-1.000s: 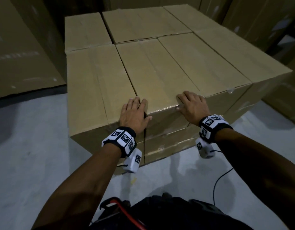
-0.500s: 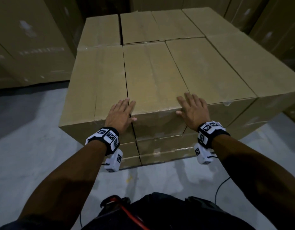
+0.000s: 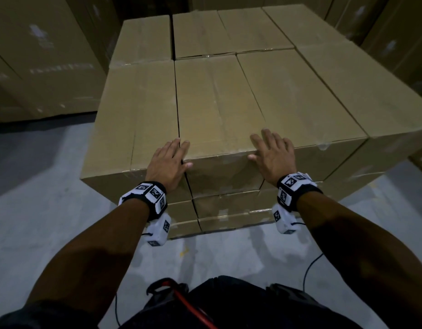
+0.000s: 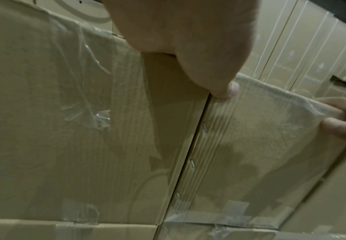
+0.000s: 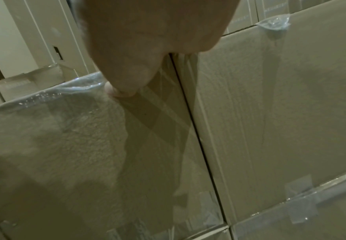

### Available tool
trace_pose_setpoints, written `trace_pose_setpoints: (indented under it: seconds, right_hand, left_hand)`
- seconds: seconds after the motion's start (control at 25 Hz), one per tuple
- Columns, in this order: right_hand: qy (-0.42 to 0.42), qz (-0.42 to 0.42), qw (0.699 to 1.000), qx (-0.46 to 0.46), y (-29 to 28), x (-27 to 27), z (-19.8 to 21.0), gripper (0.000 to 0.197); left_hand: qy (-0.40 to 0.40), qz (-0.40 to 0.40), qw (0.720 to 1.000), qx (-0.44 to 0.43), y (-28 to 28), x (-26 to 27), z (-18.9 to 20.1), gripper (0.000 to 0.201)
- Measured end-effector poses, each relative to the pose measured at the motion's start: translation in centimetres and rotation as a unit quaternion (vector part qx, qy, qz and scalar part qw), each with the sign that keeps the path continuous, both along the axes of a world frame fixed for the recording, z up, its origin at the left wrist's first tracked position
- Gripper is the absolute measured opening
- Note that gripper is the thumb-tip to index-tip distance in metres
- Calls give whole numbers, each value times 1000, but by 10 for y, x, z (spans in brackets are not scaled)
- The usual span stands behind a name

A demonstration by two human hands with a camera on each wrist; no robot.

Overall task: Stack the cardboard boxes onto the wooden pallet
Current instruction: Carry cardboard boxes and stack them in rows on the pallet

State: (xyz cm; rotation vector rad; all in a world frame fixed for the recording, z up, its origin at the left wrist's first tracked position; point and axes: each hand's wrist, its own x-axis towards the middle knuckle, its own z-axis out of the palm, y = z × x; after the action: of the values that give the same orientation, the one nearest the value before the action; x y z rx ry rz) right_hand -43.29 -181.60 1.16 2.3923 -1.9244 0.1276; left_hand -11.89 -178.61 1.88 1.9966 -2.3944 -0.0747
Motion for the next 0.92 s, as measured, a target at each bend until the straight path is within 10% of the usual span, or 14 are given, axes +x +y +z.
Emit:
trace_pose_setpoints:
  seconds: [0.92]
  right_hand:
    - [-40,-26,998,-29,-4,9,0,55]
  left_hand:
    - [24,39,999,-9,1,-7,-2,62]
